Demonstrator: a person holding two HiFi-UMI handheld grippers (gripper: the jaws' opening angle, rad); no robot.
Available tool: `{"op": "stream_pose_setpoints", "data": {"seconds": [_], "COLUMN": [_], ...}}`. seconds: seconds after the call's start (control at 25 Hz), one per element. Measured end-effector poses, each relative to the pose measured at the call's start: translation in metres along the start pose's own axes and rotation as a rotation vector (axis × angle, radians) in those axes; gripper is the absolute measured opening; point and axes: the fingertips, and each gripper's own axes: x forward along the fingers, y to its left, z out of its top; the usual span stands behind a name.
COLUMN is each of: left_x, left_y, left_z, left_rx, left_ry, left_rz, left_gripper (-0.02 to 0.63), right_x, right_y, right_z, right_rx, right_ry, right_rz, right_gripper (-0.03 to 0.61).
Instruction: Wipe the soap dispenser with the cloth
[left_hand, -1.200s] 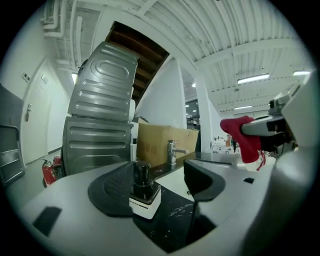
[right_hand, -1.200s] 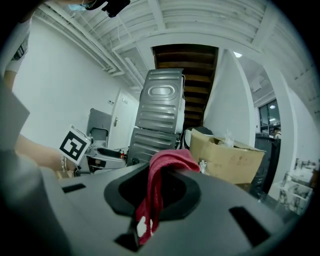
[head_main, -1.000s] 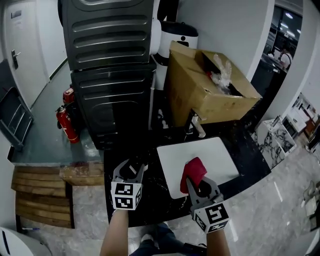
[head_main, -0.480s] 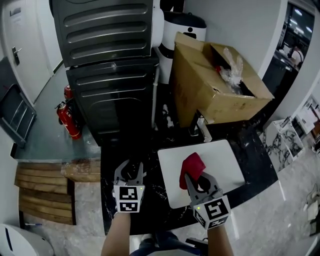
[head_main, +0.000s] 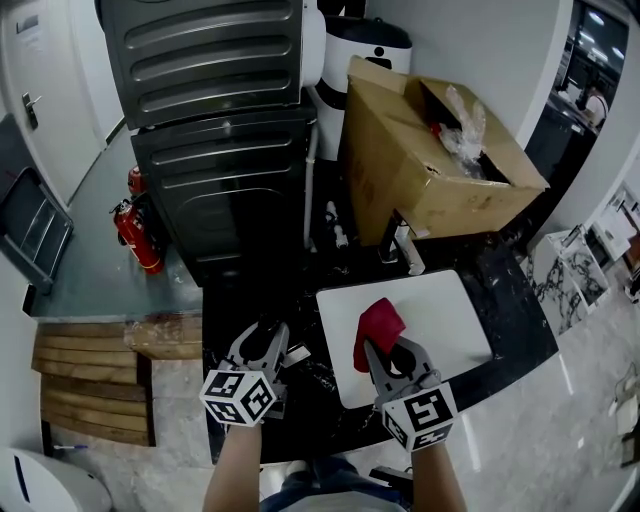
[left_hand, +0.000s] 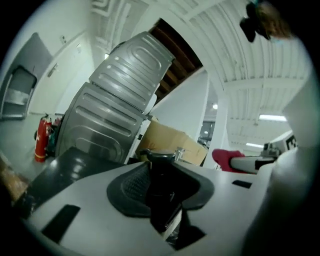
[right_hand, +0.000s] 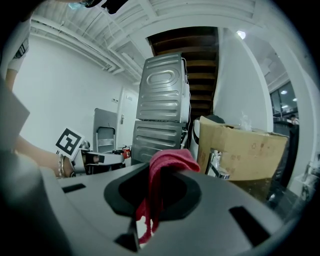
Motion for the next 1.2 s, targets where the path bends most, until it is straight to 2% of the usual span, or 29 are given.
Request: {"op": "stream_pose_setpoints", "data": {"seconds": [0.12,0.2,0.48,0.8,0.92,1.04,1.2], "left_x": [-0.014,-0.023,-0.054,-0.061,-0.062,-0.063,-0.064], "left_y": [-0.001,-0.001,0.006,0.014,0.013,0.015,0.018], "left_z": [-0.003,-0.005,-0.015,-0.021,-0.02,-0.021,-0.022], "left_rx": [-0.146,-0.189,-0.172,-0.224,-0.232,-0.246,-0.262], "left_ry": [-0.046,-0.056,-0.008,0.023,0.024,0.017,0.007], "left_rz": [-0.05,-0.064,-0.068,-0.059,-0.054,-0.048,-0.048], "left_gripper": [0.12,0.12,0.114,0.112,0.112,0.112,0.112], "right_x": [-0.001,-0.001,0.007,0.042,0.053,0.056,0.056], "right_y": [0.005,0.008,0.039,0.105,0.127,0.13,0.108], "right_z": [-0.001,-0.002,-0.009,-0.012,-0.023,-0.038,-0.064], "right_rx": [0.006,0.017,0.051,0.029,-0.005,-0.003,0.032], "right_ry": [-0.001,-0.004,0.017,0.049,0.106,0.148,0.216], "right_rz": [0.005,0.01,0.094,0.301,0.37,0.376,0.325], "right_gripper": [0.049,0.049,0.049,0.049,0.048,0.048,0.048]}}
